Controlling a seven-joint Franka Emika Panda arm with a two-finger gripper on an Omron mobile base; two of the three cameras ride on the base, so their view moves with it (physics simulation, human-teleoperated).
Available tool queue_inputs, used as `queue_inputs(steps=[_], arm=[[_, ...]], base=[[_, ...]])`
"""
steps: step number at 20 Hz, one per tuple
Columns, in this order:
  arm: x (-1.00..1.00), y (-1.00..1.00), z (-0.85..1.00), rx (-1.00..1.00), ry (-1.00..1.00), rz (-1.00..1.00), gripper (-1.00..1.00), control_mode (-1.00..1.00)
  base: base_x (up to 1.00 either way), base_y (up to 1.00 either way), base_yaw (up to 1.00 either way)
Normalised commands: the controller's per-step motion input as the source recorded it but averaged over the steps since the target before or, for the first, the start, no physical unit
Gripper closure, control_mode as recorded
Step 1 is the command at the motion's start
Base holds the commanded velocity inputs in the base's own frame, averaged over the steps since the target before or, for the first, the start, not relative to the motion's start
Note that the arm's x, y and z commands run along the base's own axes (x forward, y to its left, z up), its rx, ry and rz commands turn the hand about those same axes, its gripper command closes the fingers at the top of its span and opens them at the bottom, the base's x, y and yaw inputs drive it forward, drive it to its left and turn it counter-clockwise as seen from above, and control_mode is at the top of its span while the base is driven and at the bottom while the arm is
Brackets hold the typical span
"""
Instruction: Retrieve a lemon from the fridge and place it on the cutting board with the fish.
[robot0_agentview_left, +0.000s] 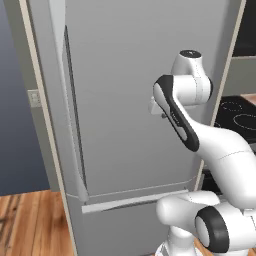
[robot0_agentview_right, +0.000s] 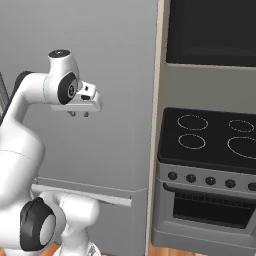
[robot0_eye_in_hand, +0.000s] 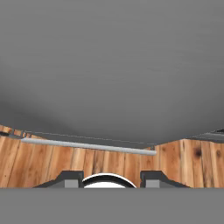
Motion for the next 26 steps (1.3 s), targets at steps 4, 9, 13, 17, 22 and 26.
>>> queue_inputs(steps=[4, 9, 13, 17, 22, 26], arm=[[0.00, 0.00, 0.00, 0.00, 0.00, 0.00, -1.00, 1.00], [0.00, 0.00, 0.00, 0.00, 0.00, 0.00, -1.00, 1.00], [0.00, 0.00, 0.00, 0.00, 0.00, 0.00, -1.00, 1.00], [0.00, 0.00, 0.00, 0.00, 0.00, 0.00, -1.00, 1.00], [0.00, 0.00, 0.00, 0.00, 0.00, 0.00, -1.00, 1.00], [0.00, 0.00, 0.00, 0.00, 0.00, 0.00, -1.00, 1.00]], base=[[0.00, 0.00, 0.00], [-0.32, 0.00, -0.04], [-0.58, 0.25, -0.17], [-0.37, 0.63, -0.23], [-0.13, 0.90, -0.19], [-0.14, 0.76, -0.24]])
